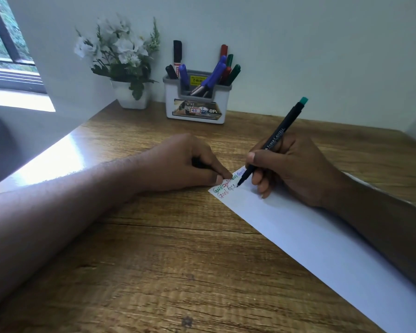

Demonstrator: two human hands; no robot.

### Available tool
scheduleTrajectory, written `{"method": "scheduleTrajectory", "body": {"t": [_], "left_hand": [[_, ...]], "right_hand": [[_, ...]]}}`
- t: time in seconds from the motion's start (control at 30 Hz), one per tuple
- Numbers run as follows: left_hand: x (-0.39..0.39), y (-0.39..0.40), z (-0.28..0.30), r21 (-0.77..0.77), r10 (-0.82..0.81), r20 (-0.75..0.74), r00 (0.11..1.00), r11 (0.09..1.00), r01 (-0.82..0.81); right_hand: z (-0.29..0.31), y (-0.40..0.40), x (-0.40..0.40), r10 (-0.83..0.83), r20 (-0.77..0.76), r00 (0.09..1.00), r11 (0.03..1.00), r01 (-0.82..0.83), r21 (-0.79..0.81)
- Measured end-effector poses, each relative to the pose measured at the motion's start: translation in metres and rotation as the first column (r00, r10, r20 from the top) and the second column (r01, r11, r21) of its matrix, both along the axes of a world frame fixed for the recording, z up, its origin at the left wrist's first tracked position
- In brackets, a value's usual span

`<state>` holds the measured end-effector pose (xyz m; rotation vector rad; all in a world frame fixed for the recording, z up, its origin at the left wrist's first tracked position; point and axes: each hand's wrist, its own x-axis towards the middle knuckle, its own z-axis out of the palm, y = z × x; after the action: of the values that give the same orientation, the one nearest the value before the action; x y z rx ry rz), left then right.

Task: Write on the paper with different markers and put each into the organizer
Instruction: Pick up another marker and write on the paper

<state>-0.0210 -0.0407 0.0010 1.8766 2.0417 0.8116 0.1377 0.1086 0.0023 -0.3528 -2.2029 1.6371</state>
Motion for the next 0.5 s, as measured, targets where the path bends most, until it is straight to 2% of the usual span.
{"method": "scheduleTrajectory", "body": {"t": [0.5], "left_hand": [[0.001,-0.001,0.0005,0.007,0.002,0.012,1.0,1.0,-0.002]], "right_hand": [[-0.0001,-0.0004,-0.0003,-0.004,-0.006,1.0,1.0,0.004,-0.001]]}}
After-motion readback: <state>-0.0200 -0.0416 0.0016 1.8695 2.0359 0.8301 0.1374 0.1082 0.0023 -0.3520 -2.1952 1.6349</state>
